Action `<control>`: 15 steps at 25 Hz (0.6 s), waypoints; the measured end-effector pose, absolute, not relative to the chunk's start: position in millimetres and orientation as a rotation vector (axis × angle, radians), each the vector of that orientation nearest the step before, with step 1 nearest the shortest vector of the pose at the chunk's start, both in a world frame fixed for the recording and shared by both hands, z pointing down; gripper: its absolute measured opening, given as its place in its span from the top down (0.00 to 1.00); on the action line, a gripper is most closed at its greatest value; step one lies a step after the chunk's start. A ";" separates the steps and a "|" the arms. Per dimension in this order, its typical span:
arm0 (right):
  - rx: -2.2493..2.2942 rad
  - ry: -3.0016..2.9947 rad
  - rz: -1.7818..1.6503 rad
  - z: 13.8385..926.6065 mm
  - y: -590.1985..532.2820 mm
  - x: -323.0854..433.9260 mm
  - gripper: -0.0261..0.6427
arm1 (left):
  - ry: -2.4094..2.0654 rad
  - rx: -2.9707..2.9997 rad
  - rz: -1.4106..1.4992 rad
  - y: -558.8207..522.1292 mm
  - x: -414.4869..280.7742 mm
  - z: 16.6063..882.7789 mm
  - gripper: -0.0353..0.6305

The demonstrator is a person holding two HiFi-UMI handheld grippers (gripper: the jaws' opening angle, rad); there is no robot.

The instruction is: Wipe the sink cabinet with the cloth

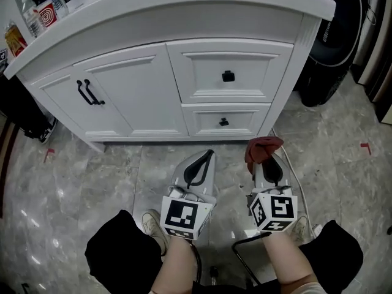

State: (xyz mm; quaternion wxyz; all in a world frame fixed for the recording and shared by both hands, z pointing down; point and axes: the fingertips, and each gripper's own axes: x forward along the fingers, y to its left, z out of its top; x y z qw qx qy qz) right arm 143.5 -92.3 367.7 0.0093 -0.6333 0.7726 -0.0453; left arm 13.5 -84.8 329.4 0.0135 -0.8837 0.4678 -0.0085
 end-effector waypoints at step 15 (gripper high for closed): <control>-1.970 2.412 0.026 321.5 68.2 133.9 0.83 | 1.452 -2.740 0.031 76.9 -11.6 294.8 0.95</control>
